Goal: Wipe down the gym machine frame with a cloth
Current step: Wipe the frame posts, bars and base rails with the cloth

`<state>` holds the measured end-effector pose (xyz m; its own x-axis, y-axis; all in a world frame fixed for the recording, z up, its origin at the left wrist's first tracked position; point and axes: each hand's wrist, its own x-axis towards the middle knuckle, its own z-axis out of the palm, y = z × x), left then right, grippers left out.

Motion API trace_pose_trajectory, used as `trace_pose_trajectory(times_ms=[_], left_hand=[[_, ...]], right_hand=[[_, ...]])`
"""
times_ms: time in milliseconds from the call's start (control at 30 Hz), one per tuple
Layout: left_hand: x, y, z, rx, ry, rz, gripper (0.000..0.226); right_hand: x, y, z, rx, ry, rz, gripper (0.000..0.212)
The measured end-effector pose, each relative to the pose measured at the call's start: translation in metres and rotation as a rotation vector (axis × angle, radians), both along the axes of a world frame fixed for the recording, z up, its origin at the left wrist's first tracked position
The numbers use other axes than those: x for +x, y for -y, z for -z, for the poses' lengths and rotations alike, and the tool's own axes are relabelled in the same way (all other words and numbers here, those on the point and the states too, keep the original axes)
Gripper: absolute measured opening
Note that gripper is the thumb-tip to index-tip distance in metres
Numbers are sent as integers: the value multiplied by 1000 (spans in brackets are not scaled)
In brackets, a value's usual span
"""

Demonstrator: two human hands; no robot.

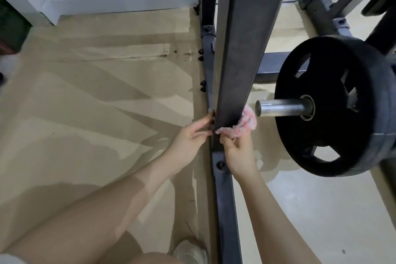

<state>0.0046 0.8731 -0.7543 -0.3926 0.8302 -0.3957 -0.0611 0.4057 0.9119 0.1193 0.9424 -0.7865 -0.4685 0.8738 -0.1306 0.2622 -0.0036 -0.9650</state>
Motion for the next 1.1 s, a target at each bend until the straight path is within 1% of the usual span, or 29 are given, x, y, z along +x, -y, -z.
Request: trace_pose_trajectory(times_ms=[67,100,167,233,333,400,467,500,567,667,733,800,900,967,1033,1067,1100], left_hand=[[-3,0,-1,-32,-16,41,66],[-7,0,-3,-53,-31,83,65],[-19,-1,-5,-84,-84,184,65],[-35,-3,-5,-68,-149,300,68],[-62,-12,-7,-21,-208,382,65],[-80,-21,-9,-4,-208,411,61],[-103,-31,-11,6,-197,484,60],[-117,-35,-11,19,-192,521,61],[-150,-40,-16,54,-187,589,62],[-205,-48,-26,91,-181,633,57],[-237,-49,-35,99,-146,634,55],[-263,-50,-48,119,-127,710,53],[-300,-48,-66,144,-100,820,53],[-319,-49,-76,148,-61,817,54],[-334,-53,-84,133,-40,809,55],[-339,-58,-87,128,-42,813,55],[-342,-66,-90,134,-52,819,54]], right_hand=[[3,8,7,7,137,-6,24],[6,10,12,-39,216,-29,25],[12,10,22,-95,372,-74,20],[16,6,16,-123,494,-95,17],[13,13,-5,-170,519,-85,30],[-4,31,-27,-162,510,-107,28],[-36,45,-44,-102,468,-141,42],[-55,47,-49,-38,472,-137,44],[-96,43,-55,5,474,-93,37],[-152,33,-75,87,561,-68,33],[-175,32,-94,89,637,-82,28],[-190,28,-113,102,698,-8,27],[-204,26,-135,40,754,146,35],[-211,25,-149,23,789,209,40],[-215,22,-157,-3,829,226,36],[-217,21,-158,71,918,188,35],[-216,16,-158,238,1087,140,37]])
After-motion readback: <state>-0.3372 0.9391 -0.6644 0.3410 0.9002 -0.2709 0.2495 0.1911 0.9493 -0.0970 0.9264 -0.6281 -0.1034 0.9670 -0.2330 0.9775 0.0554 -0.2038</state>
